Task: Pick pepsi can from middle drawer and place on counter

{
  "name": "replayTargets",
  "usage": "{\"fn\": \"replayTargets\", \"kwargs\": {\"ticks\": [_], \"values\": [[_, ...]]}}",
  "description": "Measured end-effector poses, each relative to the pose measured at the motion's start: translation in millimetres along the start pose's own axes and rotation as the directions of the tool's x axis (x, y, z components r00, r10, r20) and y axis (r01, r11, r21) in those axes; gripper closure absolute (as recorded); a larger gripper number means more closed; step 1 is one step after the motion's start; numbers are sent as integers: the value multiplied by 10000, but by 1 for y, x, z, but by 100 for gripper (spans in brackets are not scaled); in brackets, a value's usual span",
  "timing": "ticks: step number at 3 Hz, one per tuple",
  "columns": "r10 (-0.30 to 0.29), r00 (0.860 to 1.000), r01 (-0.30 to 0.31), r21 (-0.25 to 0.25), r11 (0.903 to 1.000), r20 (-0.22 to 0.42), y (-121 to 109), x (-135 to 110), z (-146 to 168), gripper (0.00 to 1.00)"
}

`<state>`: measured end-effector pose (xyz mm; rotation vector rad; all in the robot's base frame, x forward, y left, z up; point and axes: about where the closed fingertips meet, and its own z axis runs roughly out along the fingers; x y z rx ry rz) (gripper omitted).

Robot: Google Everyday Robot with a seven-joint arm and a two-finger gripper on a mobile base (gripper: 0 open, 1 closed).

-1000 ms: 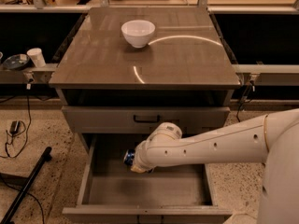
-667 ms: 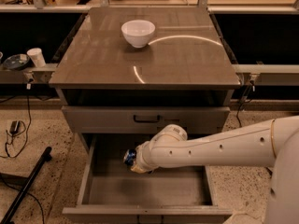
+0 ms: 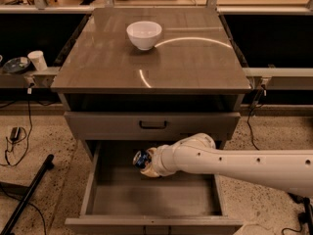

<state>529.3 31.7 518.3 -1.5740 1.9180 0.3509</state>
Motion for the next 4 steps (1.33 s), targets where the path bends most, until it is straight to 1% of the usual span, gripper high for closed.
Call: {"fn": "replayTargets", "kwargs": {"ticks": [1,2,3,4], "values": [[-169,9999,169,6,9999,5,0,1,-1,100],[-245,9997,246,116,9996,-82,-8,-9,-8,100],[-278,9996,279,311,9991,-26,-17,-17,-18,100],[-278,9996,278,310,9991,-26,-16,-17,-18,100]]}}
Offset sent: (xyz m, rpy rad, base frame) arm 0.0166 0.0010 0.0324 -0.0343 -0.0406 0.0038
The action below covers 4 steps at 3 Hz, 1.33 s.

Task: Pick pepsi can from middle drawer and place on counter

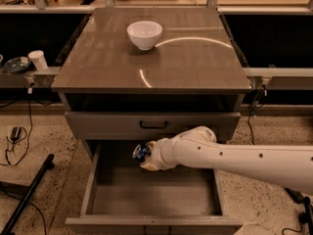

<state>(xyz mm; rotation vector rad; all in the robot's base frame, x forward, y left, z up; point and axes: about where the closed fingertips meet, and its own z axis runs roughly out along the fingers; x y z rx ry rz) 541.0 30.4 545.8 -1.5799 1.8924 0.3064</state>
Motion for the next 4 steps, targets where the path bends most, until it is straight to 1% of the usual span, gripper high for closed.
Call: {"fn": "replayTargets", "kwargs": {"ticks": [1,2,3,4], "values": [[102,9999,-102,-111,9999,38,14,-8,-10,100],[207,9996,-205,-100,9997,191,33,-16,-26,100],[149,9995,-146,-125,9998,281,36,-25,-33,100],[124,9990,-116,-170,9998,441,25,-30,-36,100]]}}
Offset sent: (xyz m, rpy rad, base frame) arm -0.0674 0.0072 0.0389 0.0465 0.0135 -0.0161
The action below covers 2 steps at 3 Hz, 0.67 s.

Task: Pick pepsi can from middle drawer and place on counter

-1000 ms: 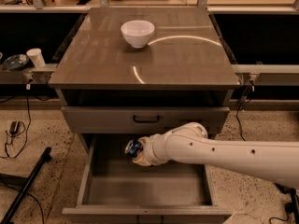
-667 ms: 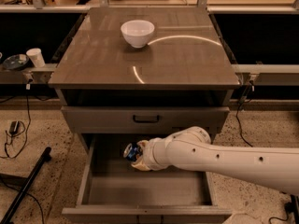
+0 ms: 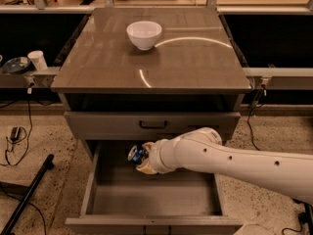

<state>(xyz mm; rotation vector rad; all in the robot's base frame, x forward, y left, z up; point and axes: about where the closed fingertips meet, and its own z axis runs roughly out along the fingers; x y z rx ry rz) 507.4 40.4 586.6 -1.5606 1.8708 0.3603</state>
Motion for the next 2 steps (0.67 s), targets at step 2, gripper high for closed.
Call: {"fn": "replayTargets", "kwargs": {"ticks": [2], "values": [[-143,9996,147,-175,9997,240,-27,-11,-10,100]]}}
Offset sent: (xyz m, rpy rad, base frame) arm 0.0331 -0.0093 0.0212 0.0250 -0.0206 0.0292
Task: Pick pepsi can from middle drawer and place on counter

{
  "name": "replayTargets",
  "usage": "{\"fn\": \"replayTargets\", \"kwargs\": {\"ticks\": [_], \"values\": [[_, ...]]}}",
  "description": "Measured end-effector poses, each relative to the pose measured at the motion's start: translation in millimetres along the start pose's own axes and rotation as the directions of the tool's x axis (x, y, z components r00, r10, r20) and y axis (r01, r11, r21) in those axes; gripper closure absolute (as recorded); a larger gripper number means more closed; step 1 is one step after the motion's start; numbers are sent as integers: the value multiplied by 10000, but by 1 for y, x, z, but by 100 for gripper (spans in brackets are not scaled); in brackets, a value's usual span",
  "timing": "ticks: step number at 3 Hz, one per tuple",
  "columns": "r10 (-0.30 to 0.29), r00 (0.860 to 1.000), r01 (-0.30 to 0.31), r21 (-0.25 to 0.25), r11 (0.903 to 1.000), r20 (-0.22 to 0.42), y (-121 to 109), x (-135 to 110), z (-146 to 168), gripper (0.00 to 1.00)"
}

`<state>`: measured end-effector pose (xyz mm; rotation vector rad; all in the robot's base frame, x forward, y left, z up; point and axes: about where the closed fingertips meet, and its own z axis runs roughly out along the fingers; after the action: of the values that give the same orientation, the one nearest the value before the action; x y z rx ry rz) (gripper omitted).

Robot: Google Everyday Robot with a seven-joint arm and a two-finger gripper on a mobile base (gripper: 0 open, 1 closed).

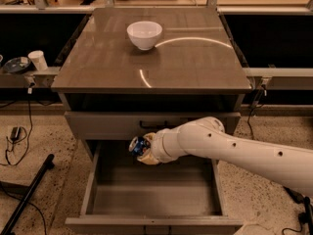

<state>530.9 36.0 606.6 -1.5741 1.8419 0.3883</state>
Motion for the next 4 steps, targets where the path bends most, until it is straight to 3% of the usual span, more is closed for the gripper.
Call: {"fn": "replayTargets", "kwargs": {"ticks": [1,2,4], "values": [[-75,9997,75,-33,10000,253,-32,-23,-32,100],[-77,9996,78,-37,10000,253,-32,-23,-32,100],[-347,9984,362,-310,9989,449,-8,-41,-49,100]]}}
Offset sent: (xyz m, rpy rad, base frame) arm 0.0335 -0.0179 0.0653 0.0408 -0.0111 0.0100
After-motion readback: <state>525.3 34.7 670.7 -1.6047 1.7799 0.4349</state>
